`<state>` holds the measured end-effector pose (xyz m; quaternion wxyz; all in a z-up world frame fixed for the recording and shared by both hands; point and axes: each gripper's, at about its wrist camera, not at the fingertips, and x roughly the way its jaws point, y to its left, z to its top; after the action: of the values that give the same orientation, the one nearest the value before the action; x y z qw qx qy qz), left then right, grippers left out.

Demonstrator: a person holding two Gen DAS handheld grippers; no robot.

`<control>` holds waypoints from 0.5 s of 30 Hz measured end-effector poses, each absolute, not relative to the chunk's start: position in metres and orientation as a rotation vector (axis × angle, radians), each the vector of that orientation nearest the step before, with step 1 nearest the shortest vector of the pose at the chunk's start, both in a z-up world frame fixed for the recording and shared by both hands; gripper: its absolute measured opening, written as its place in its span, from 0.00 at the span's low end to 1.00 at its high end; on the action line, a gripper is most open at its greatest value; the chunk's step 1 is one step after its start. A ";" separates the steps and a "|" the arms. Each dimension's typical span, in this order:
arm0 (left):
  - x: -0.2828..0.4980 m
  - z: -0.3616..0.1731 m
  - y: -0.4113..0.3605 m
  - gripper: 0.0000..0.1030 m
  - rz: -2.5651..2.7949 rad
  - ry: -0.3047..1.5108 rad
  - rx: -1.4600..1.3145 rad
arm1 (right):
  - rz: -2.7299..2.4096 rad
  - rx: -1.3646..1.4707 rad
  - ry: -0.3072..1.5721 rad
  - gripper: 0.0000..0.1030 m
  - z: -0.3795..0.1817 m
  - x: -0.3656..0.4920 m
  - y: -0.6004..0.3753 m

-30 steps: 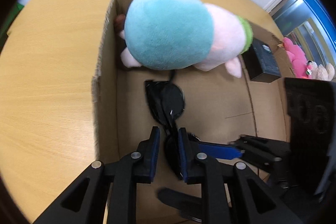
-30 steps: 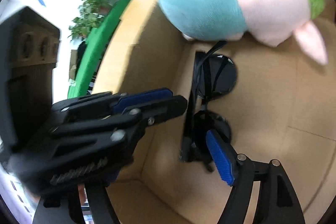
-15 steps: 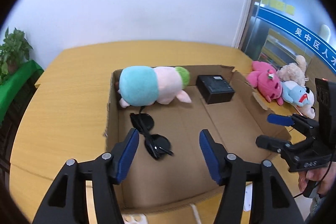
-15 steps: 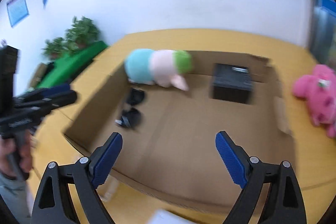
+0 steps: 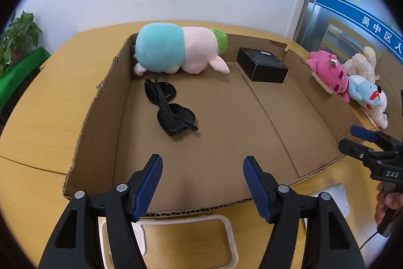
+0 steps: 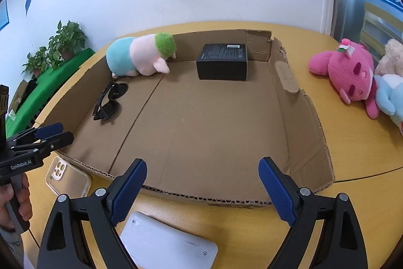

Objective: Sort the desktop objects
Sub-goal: 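Move both grippers to the white power bank on the table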

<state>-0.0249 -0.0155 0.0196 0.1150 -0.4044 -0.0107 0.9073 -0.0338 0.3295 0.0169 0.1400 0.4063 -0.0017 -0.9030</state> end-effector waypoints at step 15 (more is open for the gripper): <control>0.034 0.098 0.011 0.65 2.724 -0.089 -0.857 | -2.662 0.913 0.074 0.90 0.073 0.022 0.309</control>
<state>0.0345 0.0107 0.0978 0.1420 -0.2970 -0.0308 0.9438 0.0224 0.3088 0.0727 0.1627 0.3200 0.0260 -0.9330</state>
